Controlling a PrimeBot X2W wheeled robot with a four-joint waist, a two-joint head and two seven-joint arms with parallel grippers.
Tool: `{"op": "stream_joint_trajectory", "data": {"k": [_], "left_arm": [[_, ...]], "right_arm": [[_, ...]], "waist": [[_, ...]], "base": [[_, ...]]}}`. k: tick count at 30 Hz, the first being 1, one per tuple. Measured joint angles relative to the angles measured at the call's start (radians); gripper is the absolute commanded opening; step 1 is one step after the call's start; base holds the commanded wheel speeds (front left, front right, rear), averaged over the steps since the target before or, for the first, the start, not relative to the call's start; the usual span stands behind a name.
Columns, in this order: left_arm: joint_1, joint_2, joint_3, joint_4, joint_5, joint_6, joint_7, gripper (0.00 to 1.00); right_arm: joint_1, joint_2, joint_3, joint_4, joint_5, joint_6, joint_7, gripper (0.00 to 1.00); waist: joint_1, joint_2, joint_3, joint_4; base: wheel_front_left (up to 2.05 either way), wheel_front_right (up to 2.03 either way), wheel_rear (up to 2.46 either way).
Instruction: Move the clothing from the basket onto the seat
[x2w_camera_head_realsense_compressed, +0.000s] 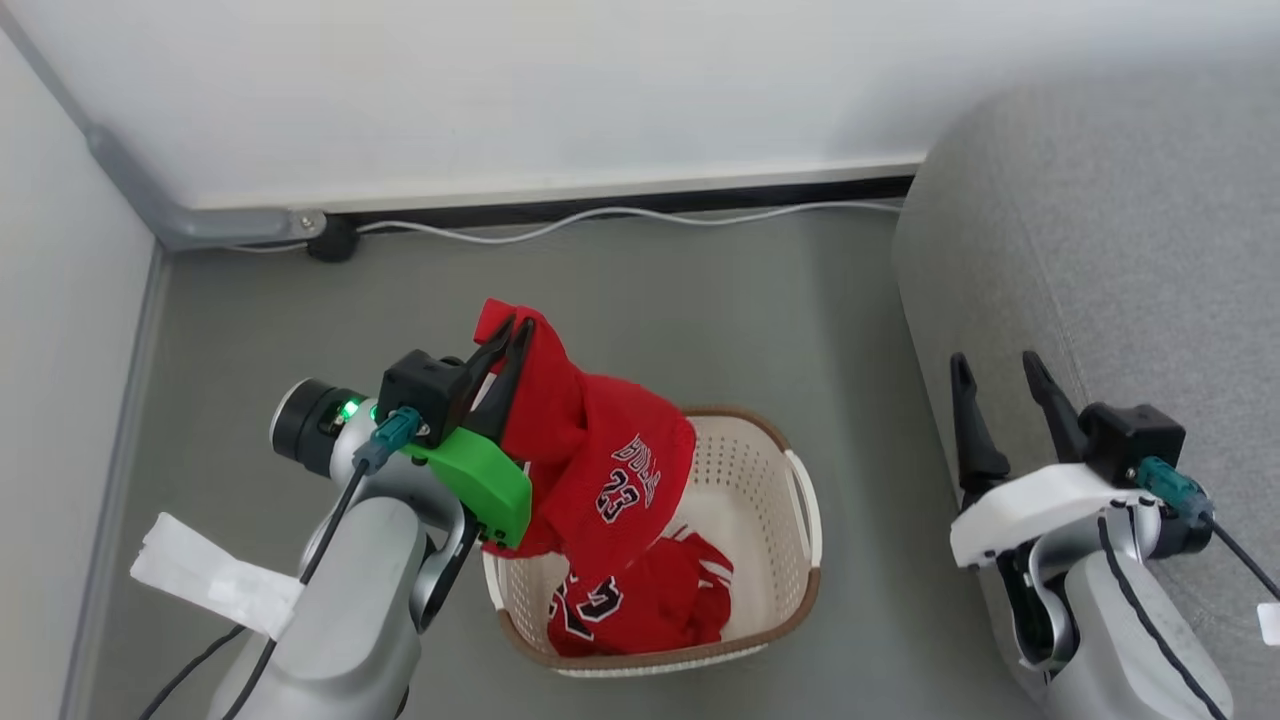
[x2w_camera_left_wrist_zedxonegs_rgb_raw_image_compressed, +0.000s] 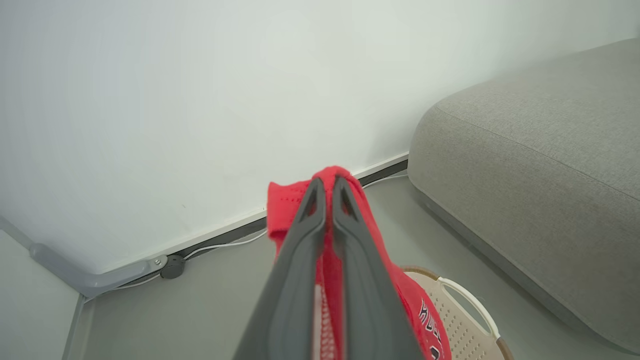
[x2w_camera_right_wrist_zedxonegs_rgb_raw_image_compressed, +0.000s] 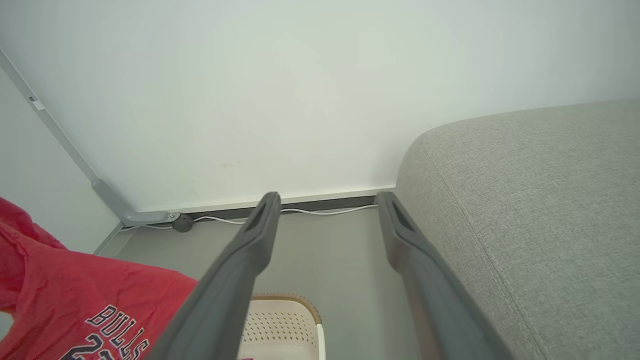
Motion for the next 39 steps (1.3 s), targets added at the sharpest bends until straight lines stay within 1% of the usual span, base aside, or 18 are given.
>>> {"op": "stream_joint_trajectory", "data": {"k": [5, 7, 13, 15, 20, 29, 31, 39], "left_arm": [[0.007, 0.006, 0.002, -0.014, 0.0, 0.004, 0.006, 0.0], [0.007, 0.009, 0.004, -0.027, -0.004, 0.007, 0.014, 0.0], [0.007, 0.009, 0.003, -0.056, -0.006, 0.007, 0.033, 0.0], [0.006, 0.009, 0.002, -0.071, -0.006, 0.011, 0.049, 0.0], [0.002, 0.006, -0.007, -0.102, -0.006, 0.012, 0.067, 0.0], [-0.046, -0.009, -0.06, -0.178, -0.006, 0.011, 0.103, 0.0], [-0.05, -0.011, -0.067, -0.193, -0.012, 0.01, 0.112, 0.0], [-0.051, -0.015, -0.107, -0.24, -0.024, 0.007, 0.143, 0.0]], "right_arm": [[0.03, 0.0, 0.028, 0.008, 0.0, 0.009, 0.0, 1.0], [0.032, 0.001, 0.044, 0.01, -0.001, 0.017, 0.0, 1.0], [0.032, 0.0, 0.106, 0.019, -0.009, 0.04, 0.0, 1.0], [0.032, 0.0, 0.151, 0.027, -0.016, 0.053, 0.0, 1.0], [0.026, -0.001, 0.223, 0.056, -0.019, 0.07, 0.0, 1.0], [-0.041, -0.002, 0.305, 0.128, -0.034, 0.08, 0.0, 1.0], [-0.061, -0.004, 0.329, 0.146, -0.034, 0.087, 0.0, 1.0], [-0.116, -0.007, 0.421, 0.22, -0.034, 0.097, 0.002, 1.0]], "waist": [[0.0, 0.0, -0.062, 0.008], [0.0, 0.0, -0.08, 0.011], [0.0, 0.0, -0.109, 0.018], [0.0, 0.0, -0.112, 0.02], [0.0, 0.0, -0.112, 0.023], [0.0, 0.0, -0.097, 0.046], [0.0, 0.0, -0.093, 0.052], [0.0, 0.0, -0.085, 0.075]], "base": [[0.0, 0.0, 0.0], [0.0, 0.0, 0.0], [0.0, 0.0, 0.0], [0.0, 0.0, 0.0], [0.0, 0.0, 0.0], [0.0, 0.0, 0.0], [0.0, 0.0, 0.0], [0.0, 0.0, 0.0]]}}
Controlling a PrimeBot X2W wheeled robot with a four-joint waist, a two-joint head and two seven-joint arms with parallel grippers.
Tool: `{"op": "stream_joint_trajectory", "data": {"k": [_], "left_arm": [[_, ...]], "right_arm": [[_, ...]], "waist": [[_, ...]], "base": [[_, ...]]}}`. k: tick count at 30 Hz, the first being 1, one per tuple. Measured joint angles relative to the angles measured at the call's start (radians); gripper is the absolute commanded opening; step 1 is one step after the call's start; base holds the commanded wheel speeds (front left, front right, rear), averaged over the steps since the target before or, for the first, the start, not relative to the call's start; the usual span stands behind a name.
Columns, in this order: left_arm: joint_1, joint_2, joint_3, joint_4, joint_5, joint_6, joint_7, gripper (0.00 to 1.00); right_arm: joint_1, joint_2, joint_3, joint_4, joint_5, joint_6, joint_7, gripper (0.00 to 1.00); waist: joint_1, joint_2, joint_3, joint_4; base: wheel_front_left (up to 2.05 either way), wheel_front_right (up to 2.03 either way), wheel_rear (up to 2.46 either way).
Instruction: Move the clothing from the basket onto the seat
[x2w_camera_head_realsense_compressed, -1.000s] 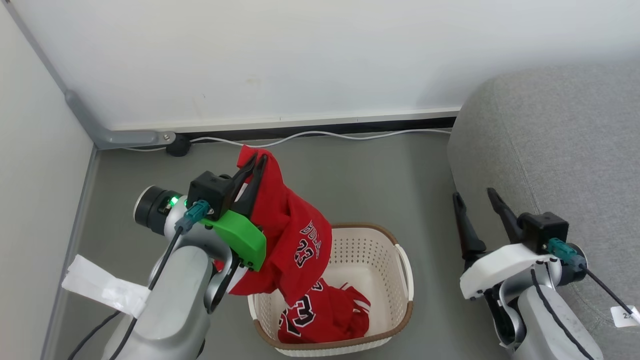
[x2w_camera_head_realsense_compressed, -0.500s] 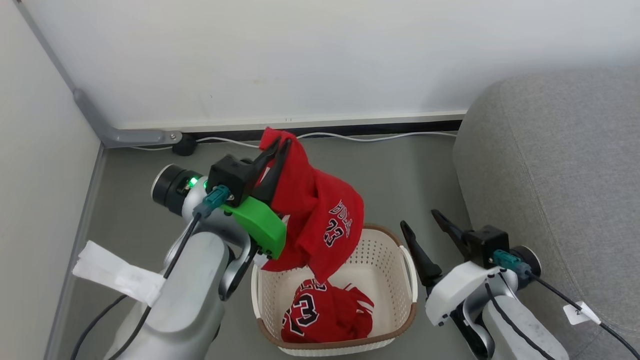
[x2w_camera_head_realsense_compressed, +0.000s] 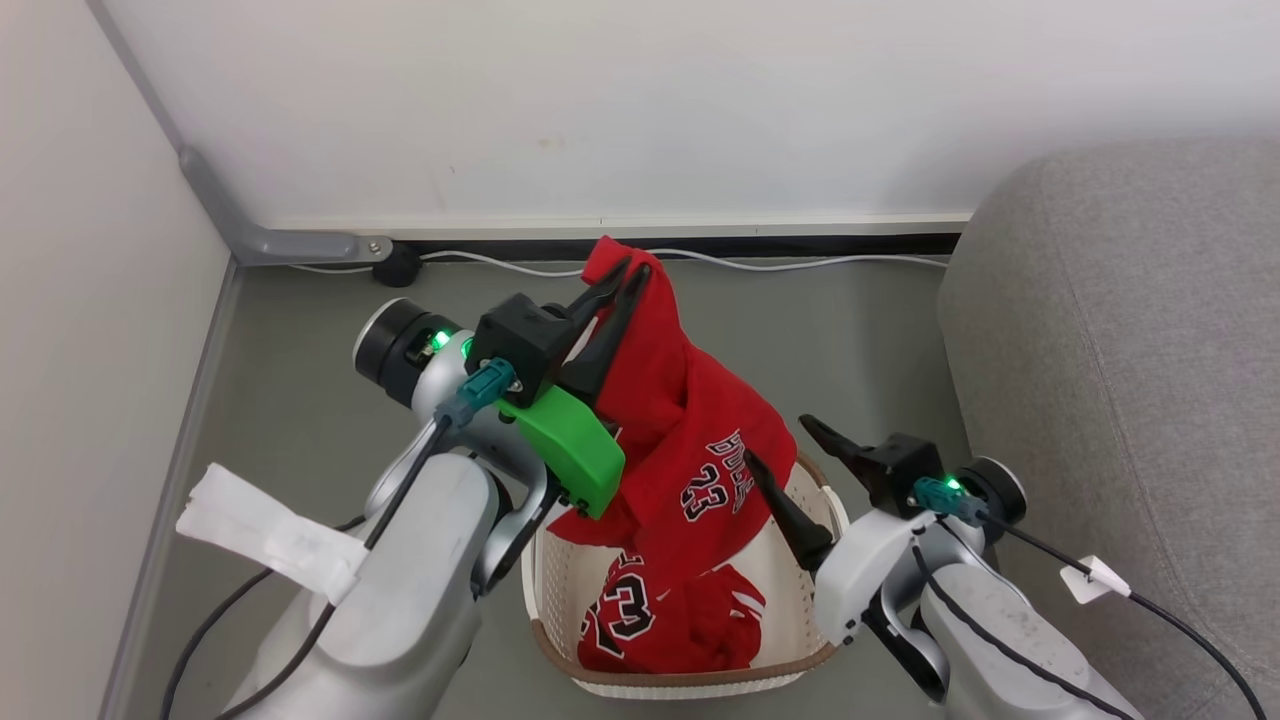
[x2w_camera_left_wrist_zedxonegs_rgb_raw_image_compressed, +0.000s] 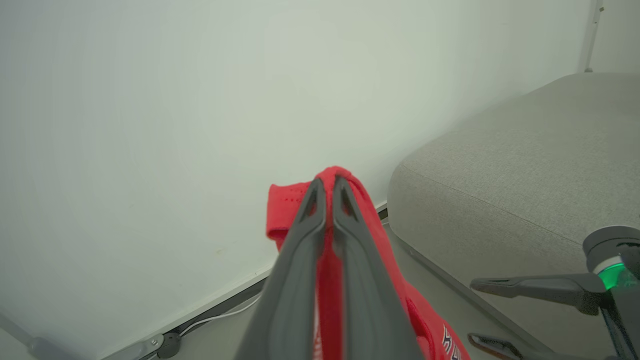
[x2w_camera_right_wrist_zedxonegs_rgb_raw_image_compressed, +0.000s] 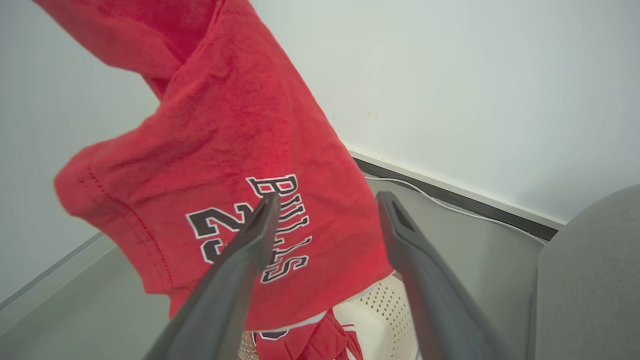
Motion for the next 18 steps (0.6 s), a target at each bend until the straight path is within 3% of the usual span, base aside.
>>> {"op": "stream_joint_trajectory", "data": {"k": [18], "left_arm": [[-0.005, -0.001, -0.054, -0.101, -0.021, 0.0, 0.048, 0.0]], "right_arm": [[-0.125, -0.003, 0.167, 0.121, 0.05, 0.009, 0.025, 1.0]], "waist": [[0.0, 0.0, 0.006, 0.031]], "base": [[0.0, 0.0, 0.0]]}}
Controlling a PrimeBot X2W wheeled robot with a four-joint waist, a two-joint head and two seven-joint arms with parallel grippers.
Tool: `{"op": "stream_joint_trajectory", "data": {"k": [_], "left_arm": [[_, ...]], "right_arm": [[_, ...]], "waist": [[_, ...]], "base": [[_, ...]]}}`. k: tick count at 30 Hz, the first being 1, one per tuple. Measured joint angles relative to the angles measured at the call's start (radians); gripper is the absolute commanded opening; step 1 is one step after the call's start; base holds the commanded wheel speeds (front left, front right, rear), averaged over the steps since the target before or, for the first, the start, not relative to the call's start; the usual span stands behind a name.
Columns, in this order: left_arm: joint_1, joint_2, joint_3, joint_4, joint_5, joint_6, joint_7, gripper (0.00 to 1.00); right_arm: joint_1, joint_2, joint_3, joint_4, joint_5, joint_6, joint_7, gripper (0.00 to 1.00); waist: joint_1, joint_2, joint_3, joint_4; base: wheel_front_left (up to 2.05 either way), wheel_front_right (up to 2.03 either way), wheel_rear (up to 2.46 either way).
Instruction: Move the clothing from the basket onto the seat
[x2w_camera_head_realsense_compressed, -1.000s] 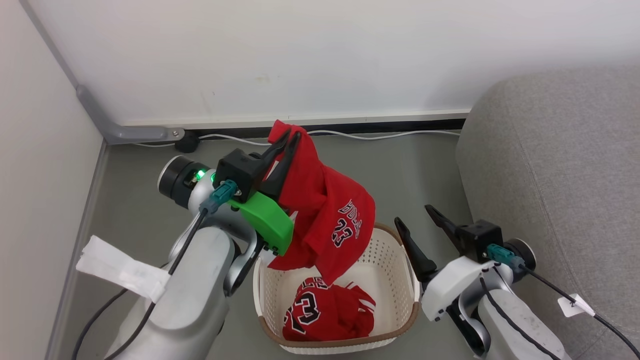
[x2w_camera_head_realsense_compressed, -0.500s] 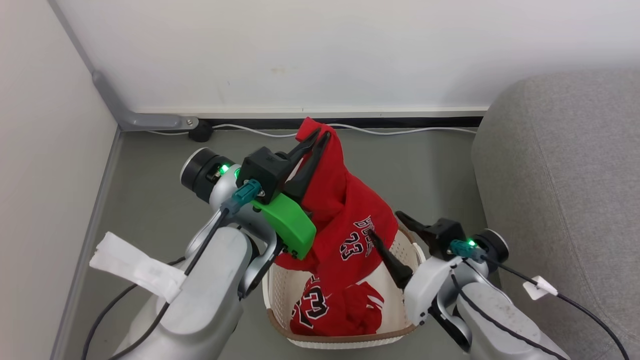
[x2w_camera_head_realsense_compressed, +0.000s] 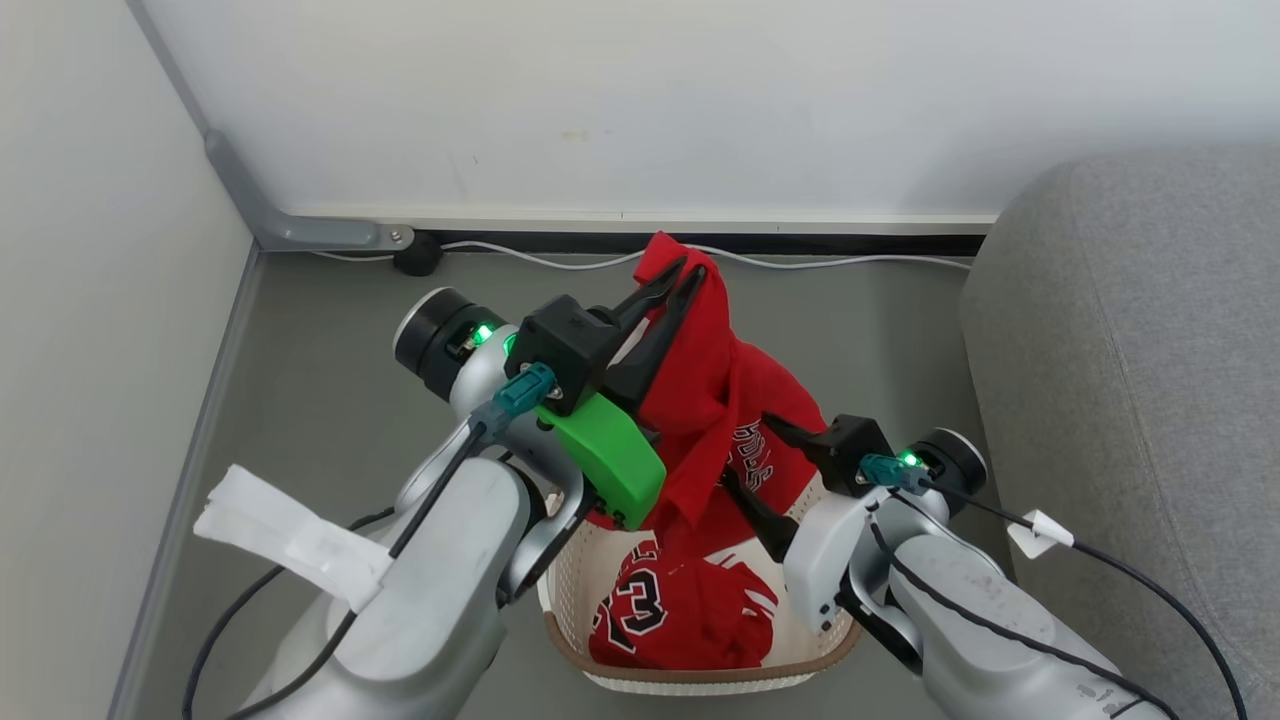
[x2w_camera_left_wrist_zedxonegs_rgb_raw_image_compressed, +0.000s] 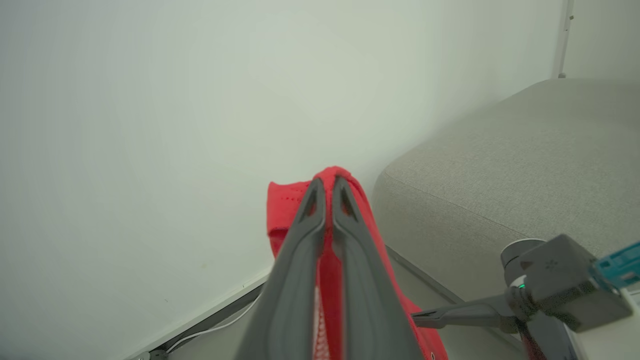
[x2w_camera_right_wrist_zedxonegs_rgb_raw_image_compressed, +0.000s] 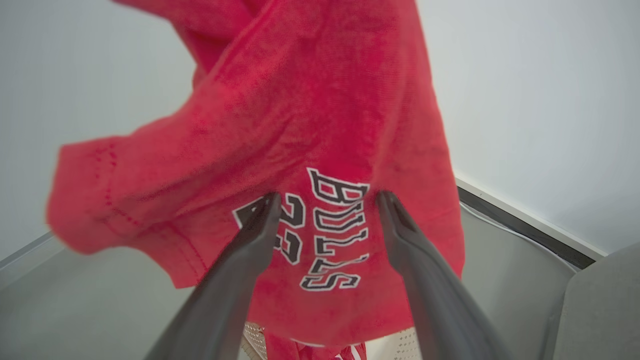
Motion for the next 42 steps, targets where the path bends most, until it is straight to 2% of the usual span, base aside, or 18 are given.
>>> {"op": "stream_joint_trajectory", "data": {"k": [8, 9, 11, 13, 15, 16, 22, 30, 31, 32, 35, 36, 37, 38, 39, 42], "left_arm": [[0.0, 0.0, -0.028, -0.034, -0.025, 0.001, 0.016, 0.0], [0.0, 0.0, -0.03, -0.037, -0.027, 0.001, 0.016, 0.0], [0.0, 0.0, -0.032, -0.044, -0.032, 0.005, 0.016, 0.0], [0.0, 0.0, -0.035, -0.05, -0.034, 0.006, 0.017, 0.0], [0.0, 0.0, -0.038, -0.058, -0.04, 0.012, 0.018, 0.0], [0.0, 0.0, -0.038, -0.058, -0.04, 0.012, 0.018, 0.0], [0.0, 0.0, -0.035, -0.069, -0.043, 0.026, 0.026, 0.0], [0.013, 0.007, 0.026, -0.052, -0.052, 0.076, 0.029, 0.0], [0.02, 0.011, 0.034, -0.049, -0.052, 0.08, 0.029, 0.05], [0.027, 0.012, 0.041, -0.047, -0.054, 0.085, 0.026, 0.2], [0.053, 0.016, 0.057, -0.041, -0.088, 0.095, 0.023, 0.52], [0.06, 0.016, 0.063, -0.039, -0.091, 0.1, 0.016, 0.52], [0.066, 0.018, 0.068, -0.038, -0.096, 0.103, 0.014, 0.65], [0.07, 0.02, 0.072, -0.036, -0.098, 0.103, 0.009, 0.87], [0.074, 0.021, 0.077, -0.036, -0.103, 0.103, 0.002, 1.0], [0.087, 0.028, 0.086, -0.035, -0.104, 0.103, -0.013, 1.0]], "right_arm": [[-0.056, -0.001, 0.065, 0.023, 0.044, 0.0, 0.001, 1.0], [-0.062, -0.001, 0.073, 0.024, 0.05, 0.0, 0.001, 0.76], [-0.072, -0.002, 0.092, 0.025, 0.05, 0.0, 0.001, 0.44], [-0.086, -0.002, 0.106, 0.028, 0.053, 0.0, 0.001, 0.25], [-0.1, -0.002, 0.119, 0.033, 0.059, 0.0, 0.0, 0.14], [-0.1, -0.002, 0.119, 0.033, 0.059, 0.0, 0.0, 0.01], [-0.125, -0.002, 0.137, 0.04, 0.095, 0.001, -0.001, 0.0], [-0.145, -0.002, 0.141, 0.038, 0.121, 0.001, -0.011, 0.0], [-0.147, -0.002, 0.136, 0.038, 0.124, 0.001, -0.012, 0.0], [-0.149, -0.002, 0.131, 0.039, 0.131, 0.001, -0.014, 0.0], [-0.153, -0.002, 0.113, 0.04, 0.143, 0.001, -0.015, 0.0], [-0.154, -0.002, 0.105, 0.04, 0.145, 0.001, -0.015, 0.0], [-0.158, -0.002, 0.098, 0.04, 0.146, 0.0, -0.016, 0.0], [-0.162, -0.002, 0.089, 0.039, 0.146, -0.002, -0.019, 0.0], [-0.166, -0.003, 0.079, 0.039, 0.147, -0.003, -0.019, 0.0], [-0.176, -0.003, 0.049, 0.037, 0.149, -0.02, -0.02, 0.0]], "waist": [[0.0, 0.0, 0.003, 0.017], [0.0, 0.0, 0.004, 0.018], [0.0, 0.0, 0.006, 0.022], [0.0, 0.0, 0.008, 0.024], [0.0, 0.0, 0.01, 0.026], [0.0, 0.0, 0.01, 0.026], [0.0001, 0.0, 0.016, 0.027], [0.0001, 0.0, 0.026, 0.0], [0.0001, 0.0, 0.027, -0.005], [0.0001, 0.0, 0.029, -0.011], [0.0001, 0.0, 0.033, -0.029], [0.0001, 0.0, 0.034, -0.035], [0.0001, 0.0, 0.035, -0.041], [0.0001, 0.0, 0.036, -0.048], [0.0001, 0.0, 0.037, -0.055], [0.0001, 0.0, 0.04, -0.075]], "base": [[0.0, 0.0, 0.0], [0.0, 0.0, 0.0], [0.0, 0.0, 0.0], [0.0, 0.0, 0.0], [0.0, 0.0, 0.0], [0.0, 0.0, 0.0], [0.0, 0.0, 0.0], [0.0, 0.0, 0.0], [0.0, 0.0, 0.0], [0.0, 0.0, 0.0], [0.0, 0.0, 0.0], [0.0, 0.0, 0.0], [0.0, 0.0, 0.0], [0.0, 0.0, 0.0], [0.0, 0.0, 0.0], [0.0, 0.0, 0.0]]}}
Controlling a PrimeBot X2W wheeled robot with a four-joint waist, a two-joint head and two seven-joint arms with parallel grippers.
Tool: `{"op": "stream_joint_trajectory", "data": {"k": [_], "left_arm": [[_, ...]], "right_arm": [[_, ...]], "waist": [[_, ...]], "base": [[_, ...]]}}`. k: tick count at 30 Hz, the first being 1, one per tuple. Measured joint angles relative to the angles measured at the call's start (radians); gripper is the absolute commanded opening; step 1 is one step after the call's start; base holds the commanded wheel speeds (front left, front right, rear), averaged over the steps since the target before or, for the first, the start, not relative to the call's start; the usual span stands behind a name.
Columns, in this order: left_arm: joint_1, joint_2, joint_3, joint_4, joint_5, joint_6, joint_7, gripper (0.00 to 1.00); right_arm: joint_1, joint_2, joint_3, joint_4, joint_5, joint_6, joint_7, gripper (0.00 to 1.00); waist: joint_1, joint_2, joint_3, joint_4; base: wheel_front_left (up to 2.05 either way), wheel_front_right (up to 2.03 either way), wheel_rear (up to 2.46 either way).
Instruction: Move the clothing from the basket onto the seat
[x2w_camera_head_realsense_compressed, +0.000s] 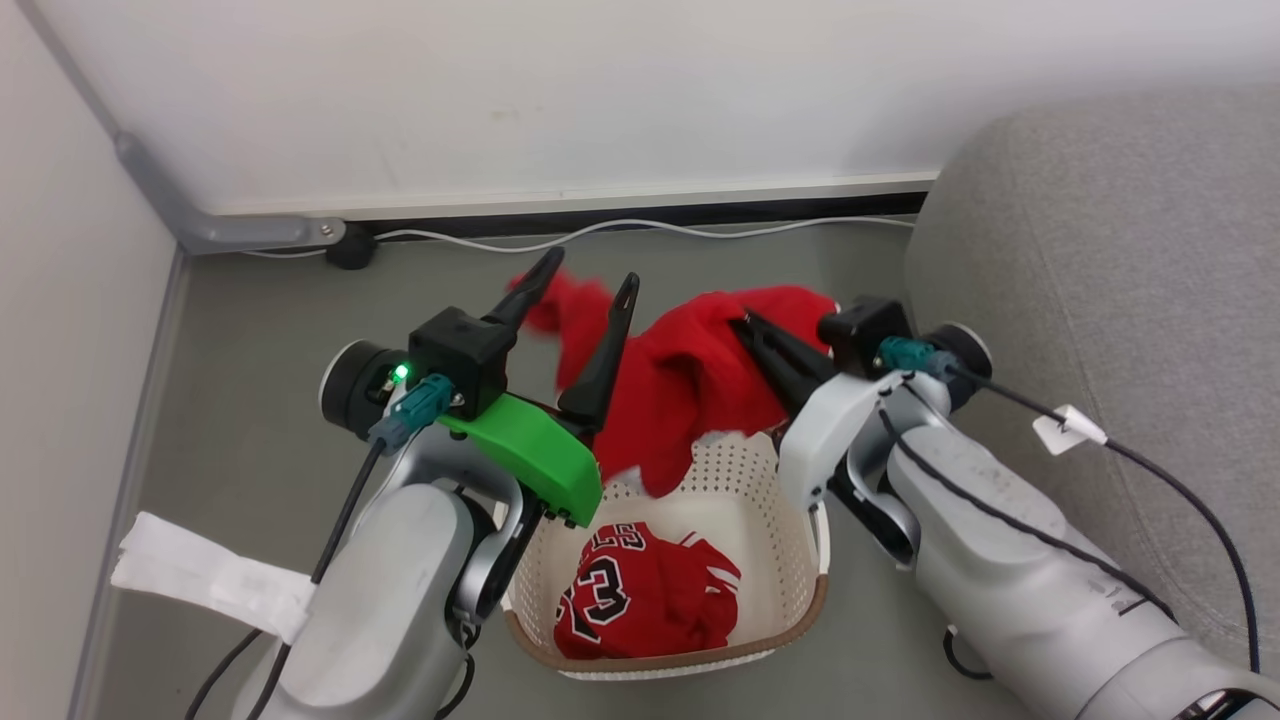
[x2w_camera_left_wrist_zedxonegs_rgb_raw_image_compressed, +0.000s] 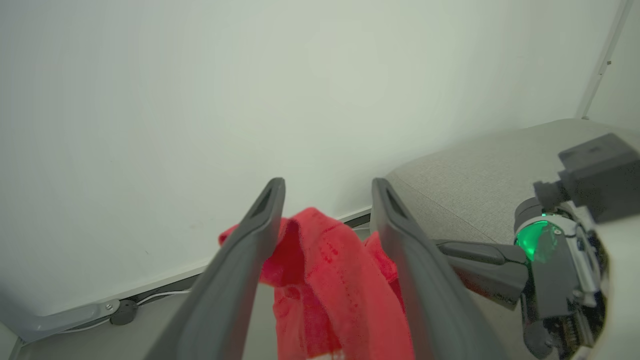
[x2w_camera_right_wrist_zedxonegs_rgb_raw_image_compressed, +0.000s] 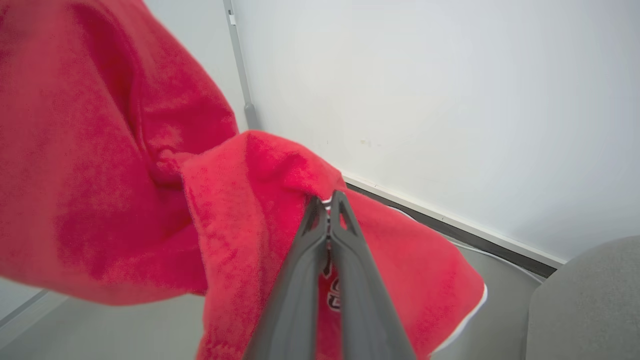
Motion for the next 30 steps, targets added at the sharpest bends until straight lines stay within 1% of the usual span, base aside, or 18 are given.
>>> {"op": "stream_joint_trajectory", "data": {"k": [1, 3, 7, 8, 18, 21, 26, 30], "left_arm": [[0.003, 0.003, 0.003, 0.001, 0.0, 0.0, -0.006, 1.0], [0.011, 0.007, 0.007, 0.002, 0.0, 0.007, -0.015, 1.0], [0.032, 0.017, 0.004, 0.009, 0.0, 0.007, -0.025, 1.0], [0.043, 0.02, -0.002, 0.013, 0.0, 0.007, -0.026, 1.0], [0.091, 0.033, -0.033, 0.022, 0.0, -0.011, -0.043, 1.0], [0.102, 0.035, -0.041, 0.022, 0.0, -0.012, -0.051, 1.0], [0.122, 0.036, -0.054, 0.021, 0.0, -0.021, -0.052, 1.0], [0.131, 0.036, -0.065, 0.017, 0.0, -0.025, -0.057, 1.0]], "right_arm": [[-0.002, -0.001, -0.014, -0.008, 0.002, -0.001, 0.0, 0.0], [-0.009, -0.004, -0.041, -0.033, 0.005, -0.016, 0.0, 0.0], [-0.018, -0.025, -0.093, -0.089, 0.006, -0.038, -0.002, 0.0], [-0.018, -0.044, -0.119, -0.11, 0.006, -0.047, -0.003, 0.0], [0.015, -0.144, -0.228, -0.21, 0.004, -0.104, -0.004, 0.0], [0.044, -0.167, -0.248, -0.231, 0.002, -0.107, -0.004, 0.0], [0.088, -0.195, -0.276, -0.265, -0.005, -0.123, -0.004, 0.0], [0.121, -0.212, -0.292, -0.291, -0.006, -0.124, -0.004, 0.0]], "waist": [[0.0, 0.0, 0.001, -0.007], [0.0, 0.0, 0.002, -0.02], [0.0, 0.0, 0.003, -0.048], [0.0, 0.0, 0.003, -0.062], [0.0, 0.0, -0.001, -0.135], [0.0, 0.0, -0.003, -0.161], [0.0, 0.0, -0.008, -0.21], [0.0, 0.0, -0.011, -0.253]], "base": [[0.0, 0.0, 0.0], [0.0, 0.0, 0.0], [0.0, 0.0, 0.0], [0.0, 0.0, 0.0], [0.0, 0.0, 0.0], [0.0, 0.0, 0.0], [0.0, 0.0, 0.0], [0.0, 0.0, 0.0]]}}
